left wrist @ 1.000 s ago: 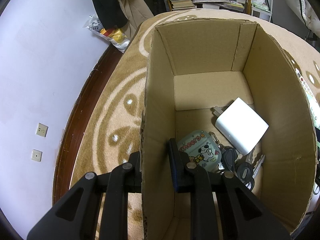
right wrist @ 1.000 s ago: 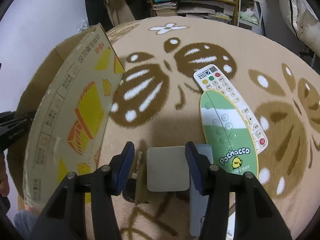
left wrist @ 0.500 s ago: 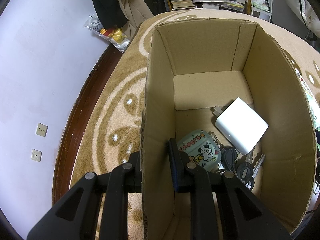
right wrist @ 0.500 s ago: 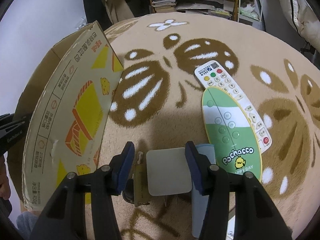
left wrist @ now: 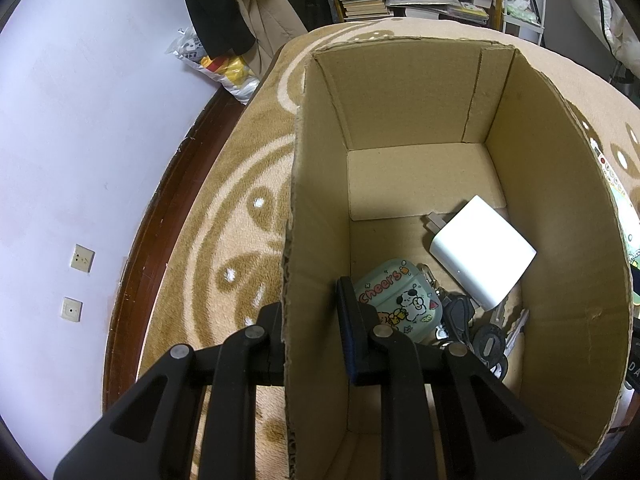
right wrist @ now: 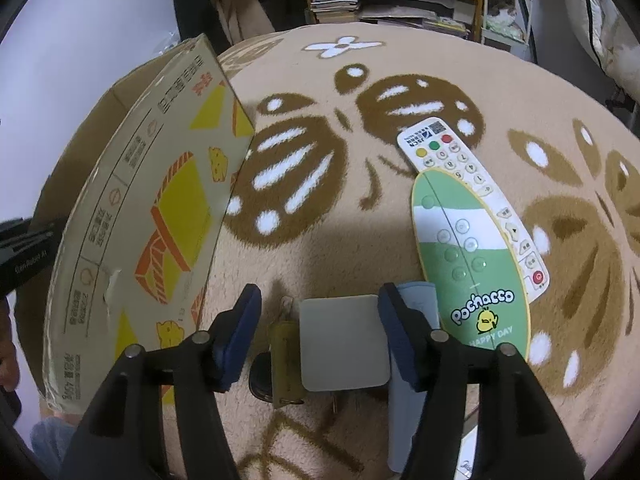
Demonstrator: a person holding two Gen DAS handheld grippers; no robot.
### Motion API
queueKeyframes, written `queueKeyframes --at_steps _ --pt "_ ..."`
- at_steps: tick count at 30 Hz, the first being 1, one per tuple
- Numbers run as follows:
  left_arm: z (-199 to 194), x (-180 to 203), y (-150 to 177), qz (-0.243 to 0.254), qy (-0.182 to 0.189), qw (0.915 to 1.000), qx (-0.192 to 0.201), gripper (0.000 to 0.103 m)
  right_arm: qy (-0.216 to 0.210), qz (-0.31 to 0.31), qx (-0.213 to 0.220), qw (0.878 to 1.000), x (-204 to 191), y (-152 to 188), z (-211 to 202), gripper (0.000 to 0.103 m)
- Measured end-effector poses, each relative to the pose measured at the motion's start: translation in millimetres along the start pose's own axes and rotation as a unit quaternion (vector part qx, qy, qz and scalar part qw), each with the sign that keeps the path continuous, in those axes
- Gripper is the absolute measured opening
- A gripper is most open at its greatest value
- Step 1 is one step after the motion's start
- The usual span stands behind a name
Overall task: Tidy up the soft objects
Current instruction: 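Lower the right gripper onto the white square pad and close, then lift the white square pad over the box and release it inside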
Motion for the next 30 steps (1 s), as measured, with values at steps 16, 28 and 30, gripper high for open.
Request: queueKeyframes --at_steps 16,28,30 --pt "0 0 0 0.0 0.0 1.0 0.0 0.019 -0.009 0.038 -0.036 0.999 13 5 8 0.048" --pt "0 0 0 0.0 0.001 1.0 0.0 0.019 0.021 0.02 0.012 1.0 7 -5 -5 0.048" --pt "0 0 0 0.0 0.0 1.0 0.0 0.019 0.015 0.029 0.04 0.999 8 -14 -16 0.048"
Point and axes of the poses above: each gripper's, at about its wrist camera, not at the fingertips, and z roughly the way its jaws point, x to its right, y to its underside, the point moved 7 cm from there along z, roughly the way its jaws point, and after that the axes turned 12 degrees about y, right-handed, at the moved point
